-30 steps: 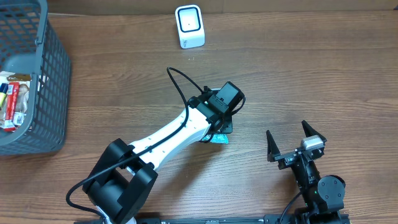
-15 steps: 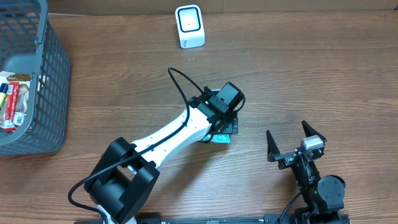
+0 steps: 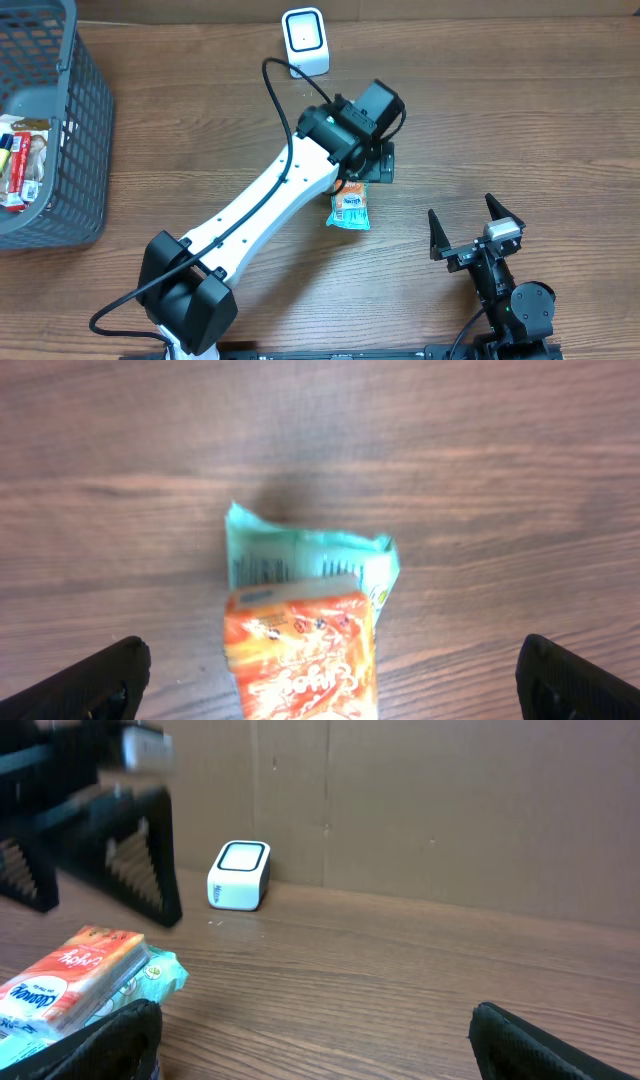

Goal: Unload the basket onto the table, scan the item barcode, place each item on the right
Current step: 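Lower the packages onto the table and open the left gripper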

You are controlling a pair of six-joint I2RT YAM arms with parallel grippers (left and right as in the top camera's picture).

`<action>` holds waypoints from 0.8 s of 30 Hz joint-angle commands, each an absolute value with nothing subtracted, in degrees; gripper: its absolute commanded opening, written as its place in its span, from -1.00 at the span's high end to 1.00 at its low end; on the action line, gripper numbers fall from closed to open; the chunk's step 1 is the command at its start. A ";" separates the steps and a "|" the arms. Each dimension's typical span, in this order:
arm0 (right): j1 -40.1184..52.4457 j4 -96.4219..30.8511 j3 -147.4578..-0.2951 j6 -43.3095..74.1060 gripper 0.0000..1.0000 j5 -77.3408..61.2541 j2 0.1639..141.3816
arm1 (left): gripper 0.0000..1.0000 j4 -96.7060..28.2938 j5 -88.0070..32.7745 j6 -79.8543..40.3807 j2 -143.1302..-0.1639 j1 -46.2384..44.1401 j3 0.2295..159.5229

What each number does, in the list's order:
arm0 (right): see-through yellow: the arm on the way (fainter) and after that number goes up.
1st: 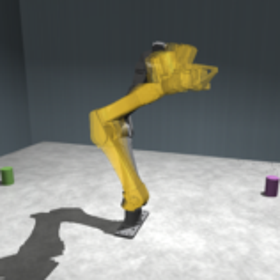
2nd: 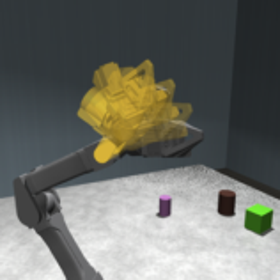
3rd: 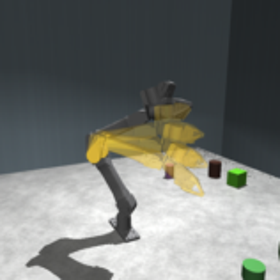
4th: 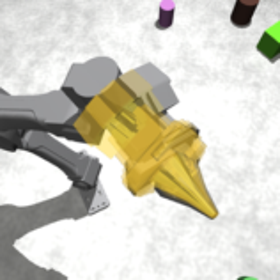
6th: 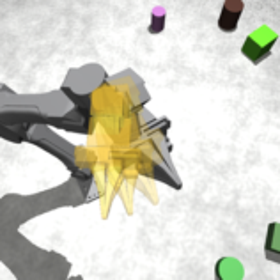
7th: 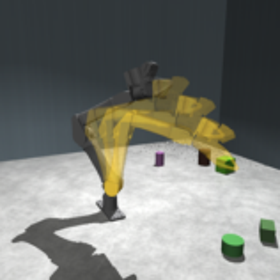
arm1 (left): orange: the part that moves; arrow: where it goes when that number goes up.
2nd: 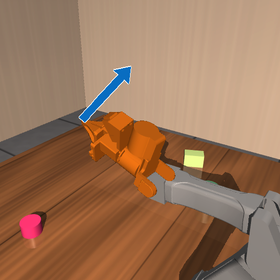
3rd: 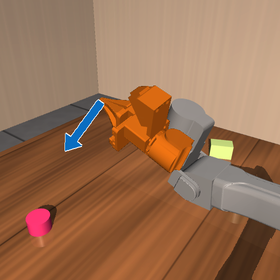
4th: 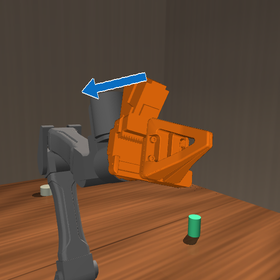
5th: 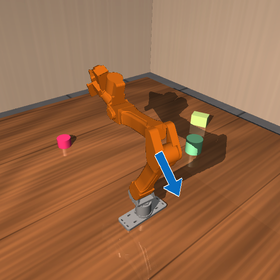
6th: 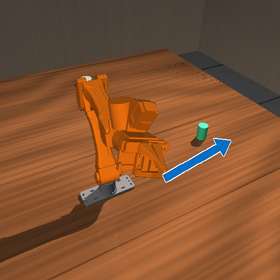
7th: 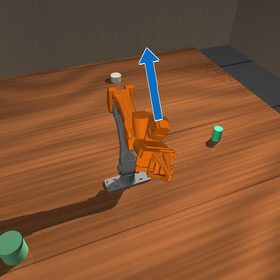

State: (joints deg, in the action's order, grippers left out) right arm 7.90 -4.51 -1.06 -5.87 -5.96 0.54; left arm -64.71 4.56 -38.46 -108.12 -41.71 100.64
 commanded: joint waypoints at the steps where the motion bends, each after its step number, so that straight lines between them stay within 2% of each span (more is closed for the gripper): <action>1: 7.86 -4.23 -0.45 -5.87 -1.00 -5.89 0.16 | -0.96 -68.12 4.32 -34.04 -108.20 -40.51 103.07; 2: 7.86 -4.23 -0.45 -5.87 -1.00 -5.89 0.16 | -0.80 -69.17 3.88 -34.04 -108.22 -40.34 103.02; 5: 7.86 -4.23 -0.45 -5.87 -1.00 -5.89 0.16 | -0.50 -73.17 2.87 -34.06 -108.25 -40.12 102.87; 8: 7.86 -4.23 -0.45 -5.87 -1.00 -5.89 0.16 | -0.39 -74.06 2.85 -34.28 -108.25 -40.47 102.17; 9: 7.86 -4.23 -0.45 -5.87 -1.00 -5.89 0.16 | -0.28 -73.67 2.90 -34.28 -108.29 -40.69 101.51; 10: 7.86 -4.23 -0.45 -5.87 -1.00 -5.89 0.16 | -0.25 -73.36 2.87 -34.35 -108.31 -40.82 100.97; 24: 7.86 -4.23 -0.45 -5.87 -1.00 -5.89 0.16 | -0.25 -63.81 -3.01 -36.07 -108.31 -40.88 92.23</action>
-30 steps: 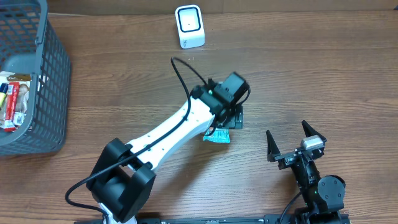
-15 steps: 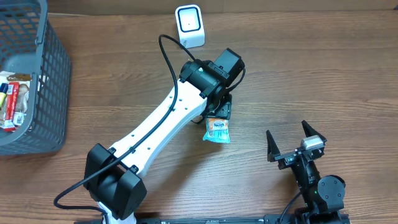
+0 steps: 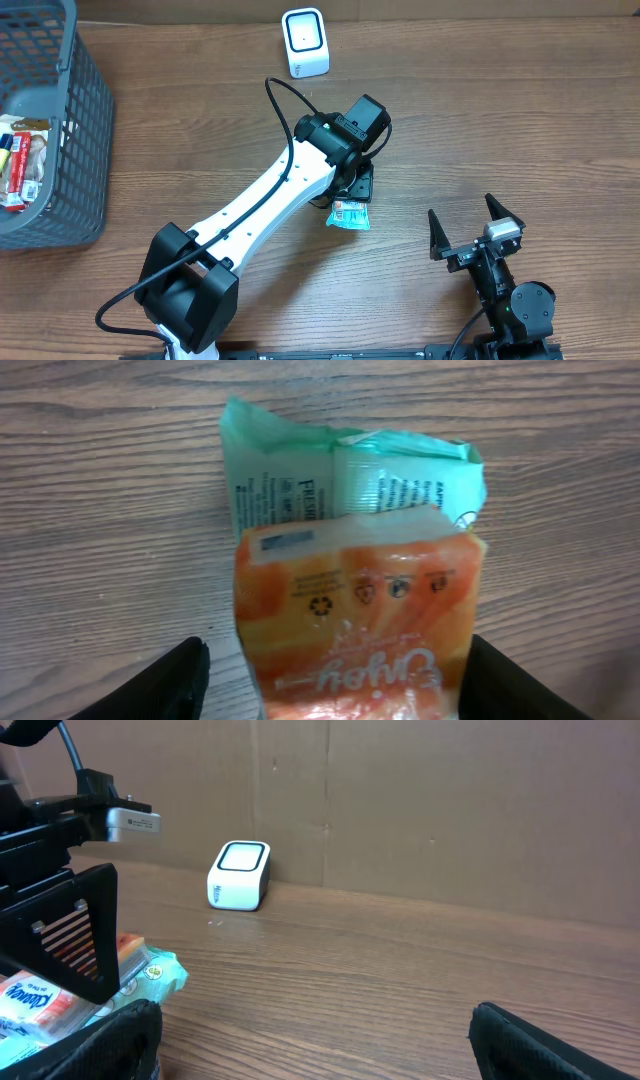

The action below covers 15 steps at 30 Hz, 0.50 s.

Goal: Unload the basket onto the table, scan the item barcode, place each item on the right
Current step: 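Lower the packages onto the table and open the left gripper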

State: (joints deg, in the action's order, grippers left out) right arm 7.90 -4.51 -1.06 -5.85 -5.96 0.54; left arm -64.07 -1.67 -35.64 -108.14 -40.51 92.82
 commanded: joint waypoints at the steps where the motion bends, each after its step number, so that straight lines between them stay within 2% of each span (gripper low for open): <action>1: 7.86 -4.23 -0.45 -5.87 -1.00 -5.89 0.16 | -0.25 -63.81 -3.01 -36.12 -108.31 -40.88 92.14; 4: 7.86 -4.23 -0.45 -5.87 -1.00 -5.89 0.16 | -0.21 -63.83 -2.81 -36.05 -108.33 -40.91 91.29; 9: 7.86 -4.23 -0.45 -5.87 -1.00 -5.89 0.16 | 0.02 -63.99 -0.82 -35.62 -108.31 -40.75 90.87; 15: 7.86 -4.23 -0.45 -5.87 -1.00 -5.89 0.16 | 0.06 -63.88 -1.08 -33.30 -108.22 -39.92 90.98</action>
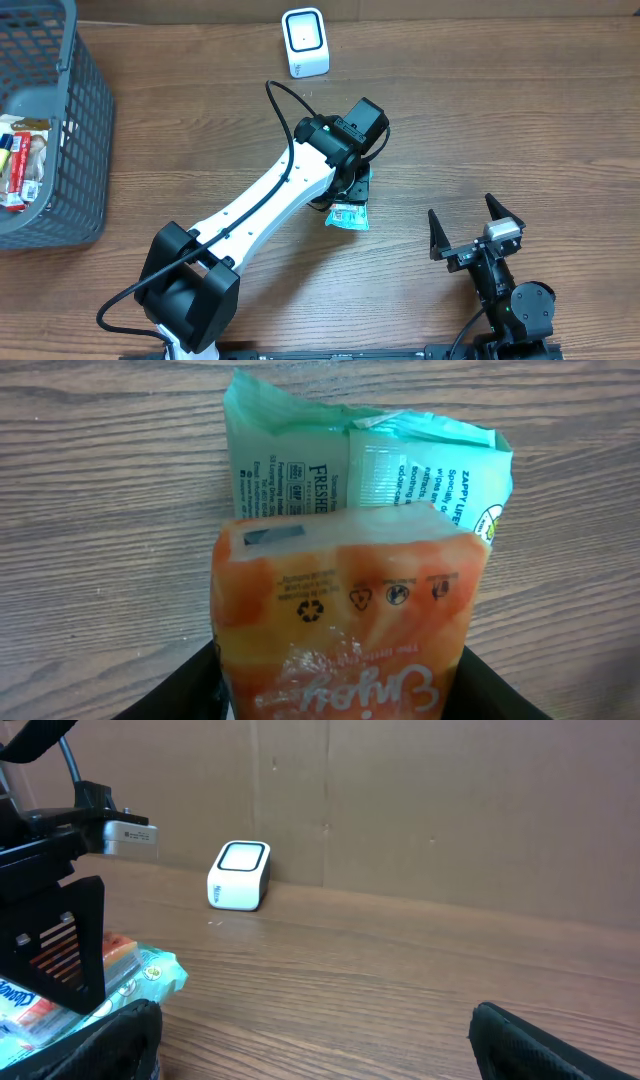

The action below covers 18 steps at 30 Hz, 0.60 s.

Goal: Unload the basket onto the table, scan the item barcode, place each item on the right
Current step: 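Lower the packages onto the table and open the left gripper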

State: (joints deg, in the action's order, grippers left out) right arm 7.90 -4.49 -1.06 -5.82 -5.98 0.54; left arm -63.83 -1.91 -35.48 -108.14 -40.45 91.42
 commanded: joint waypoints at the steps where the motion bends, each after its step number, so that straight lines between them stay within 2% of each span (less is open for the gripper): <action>1: 7.86 -4.23 -0.45 -5.87 -1.00 -5.89 0.16 | 0.06 -63.86 -1.10 -32.91 -108.22 -39.83 91.07; 5: 7.86 -4.23 -0.45 -5.87 -1.00 -5.89 0.16 | -0.04 -64.01 -1.10 -31.77 -108.20 -39.70 92.07; 9: 7.86 -4.23 -0.45 -5.87 -1.00 -5.89 0.16 | -0.36 -64.05 -1.04 -31.20 -108.20 -39.70 92.47; 14: 7.86 -4.23 -0.45 -5.87 -1.00 -5.89 0.16 | -0.28 -64.45 -3.36 -30.50 -108.18 -38.89 93.03; 18: 7.86 -4.23 -0.45 -5.87 -1.00 -5.89 0.16 | -0.32 -66.19 -9.39 -26.92 -107.96 -36.23 96.88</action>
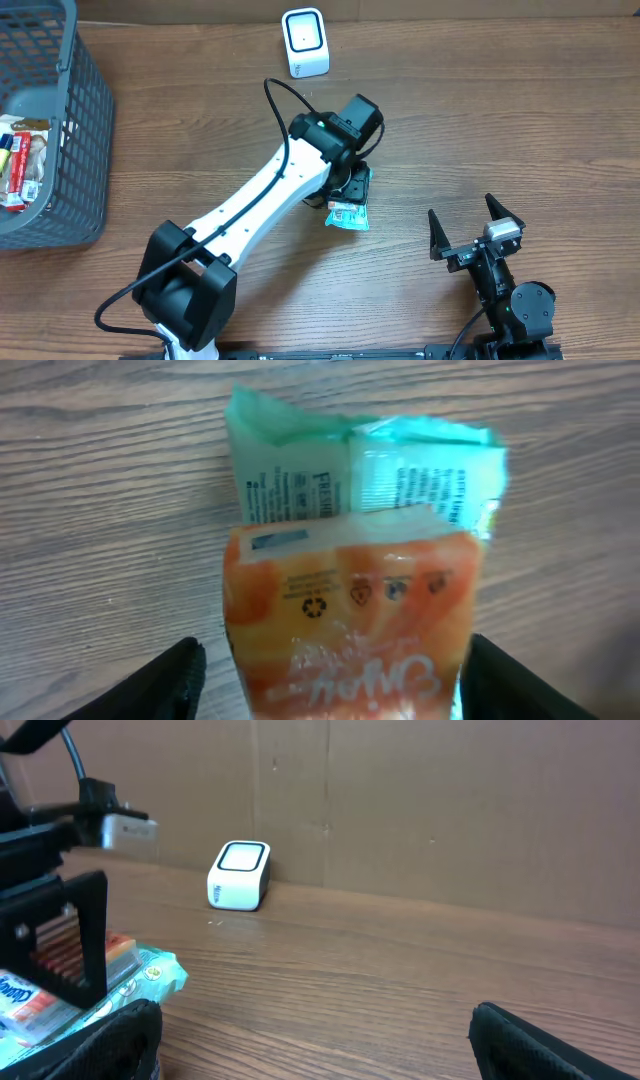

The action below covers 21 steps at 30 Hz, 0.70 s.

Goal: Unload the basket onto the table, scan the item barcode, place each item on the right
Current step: 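Lower the packages onto the table and open the left gripper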

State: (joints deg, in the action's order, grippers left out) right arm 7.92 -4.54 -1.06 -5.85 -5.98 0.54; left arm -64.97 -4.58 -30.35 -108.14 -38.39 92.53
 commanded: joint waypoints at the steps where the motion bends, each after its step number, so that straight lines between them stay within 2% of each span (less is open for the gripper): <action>1: 7.86 -4.23 -0.45 -5.87 -1.00 -5.89 0.16 | -0.33 -66.89 -9.74 -26.85 -107.96 -35.70 97.73; 4: 7.86 -4.23 -0.45 -5.87 -1.00 -5.89 0.16 | -0.32 -68.84 -13.98 -25.12 -107.96 -33.71 99.18; 8: 7.86 -4.23 -0.45 -5.87 -1.00 -5.89 0.16 | -0.15 -71.70 -14.06 -25.08 -108.01 -33.65 98.59; 11: 7.86 -4.23 -0.45 -5.87 -1.00 -5.89 0.16 | -0.14 -71.94 -14.00 -25.47 -108.01 -34.04 97.36; 18: 7.86 -4.23 -0.45 -5.87 -1.00 -5.89 0.16 | -0.12 -67.13 -14.11 -26.70 -108.01 -34.22 91.68; 21: 7.86 -4.23 -0.45 -5.87 -1.00 -5.89 0.16 | -0.01 -65.45 -14.68 -27.05 -108.01 -34.20 90.08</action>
